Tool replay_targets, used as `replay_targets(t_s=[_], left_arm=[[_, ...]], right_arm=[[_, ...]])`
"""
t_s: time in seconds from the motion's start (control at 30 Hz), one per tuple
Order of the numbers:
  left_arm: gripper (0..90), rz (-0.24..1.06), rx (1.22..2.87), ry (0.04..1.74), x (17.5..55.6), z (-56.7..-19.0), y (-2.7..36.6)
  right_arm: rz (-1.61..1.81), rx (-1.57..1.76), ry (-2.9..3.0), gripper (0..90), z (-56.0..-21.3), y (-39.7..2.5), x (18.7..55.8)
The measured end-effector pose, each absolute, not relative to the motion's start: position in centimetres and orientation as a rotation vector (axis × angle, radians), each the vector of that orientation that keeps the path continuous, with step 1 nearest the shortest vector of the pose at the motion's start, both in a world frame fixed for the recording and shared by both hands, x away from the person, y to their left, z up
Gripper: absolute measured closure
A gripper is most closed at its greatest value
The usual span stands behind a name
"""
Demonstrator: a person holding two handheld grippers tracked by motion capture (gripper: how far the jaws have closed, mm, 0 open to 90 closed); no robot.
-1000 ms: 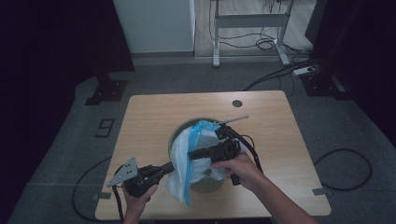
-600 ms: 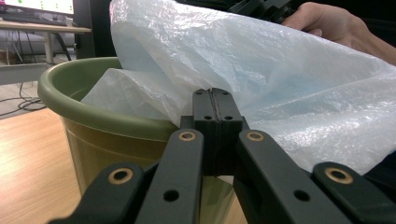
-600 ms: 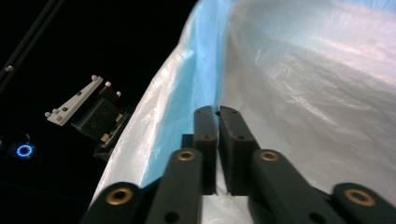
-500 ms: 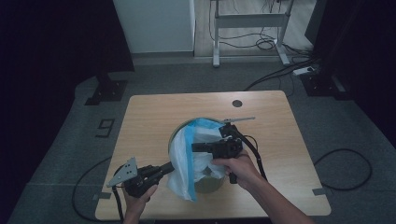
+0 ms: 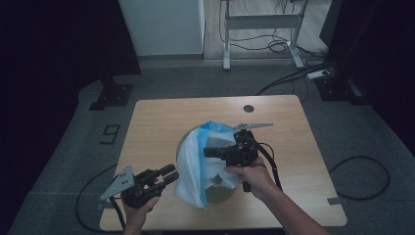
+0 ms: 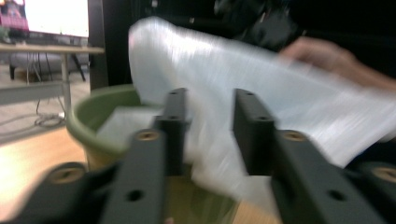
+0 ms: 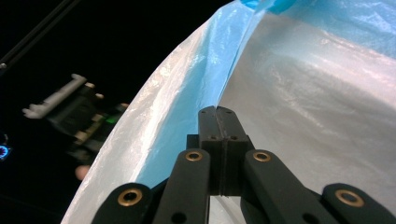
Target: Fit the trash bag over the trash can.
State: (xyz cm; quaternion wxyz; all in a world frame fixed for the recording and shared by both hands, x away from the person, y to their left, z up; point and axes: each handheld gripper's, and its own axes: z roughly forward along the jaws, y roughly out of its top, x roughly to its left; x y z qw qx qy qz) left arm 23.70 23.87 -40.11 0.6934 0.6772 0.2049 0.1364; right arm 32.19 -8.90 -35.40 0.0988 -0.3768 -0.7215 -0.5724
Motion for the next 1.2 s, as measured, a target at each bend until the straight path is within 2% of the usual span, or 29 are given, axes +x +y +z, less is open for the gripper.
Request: replay_targets(t_s=[0.03, 0.1, 0.27, 0.37, 0.6, 0.7, 1.0, 1.2], left_arm=[[53.9, 0.312, 1.511, 0.458, 23.5, -39.6, 24.0], [49.4, 0.322, 1.501, 0.466, 23.0, -38.2, 24.0], [46.3, 0.326, 1.577, 0.494, 23.2, -35.0, 22.2], [42.9, 0.287, 1.669, 0.509, 24.1, -33.5, 20.3], [41.6, 0.217, 1.817, 0.619, 26.2, -33.2, 17.4], [49.9, 0.202, 1.846, 0.634, 26.5, -33.7, 16.9], [89.5, 0.176, 1.829, 0.602, 26.9, -34.6, 16.7], [90.0, 0.191, 1.769, 0.575, 26.8, -34.5, 17.5]], right_arm=[[-1.705, -1.115, -2.145, 89.4, -35.3, -9.0, 32.1], [-1.721, -1.115, -2.155, 89.4, -35.0, -9.2, 32.0], [-1.756, -1.1, -2.2, 89.4, -34.3, -9.4, 31.5], [-1.764, -1.087, -2.218, 89.4, -34.1, -9.2, 31.3], [-1.783, -1.062, -2.241, 89.4, -33.8, -8.9, 31.0], [-1.793, -1.057, -2.246, 89.4, -33.8, -9.0, 30.9], [-1.816, -1.033, -2.275, 89.4, -33.6, -8.7, 30.4], [-1.822, -1.05, -2.284, 89.4, -33.6, -9.0, 30.5]])
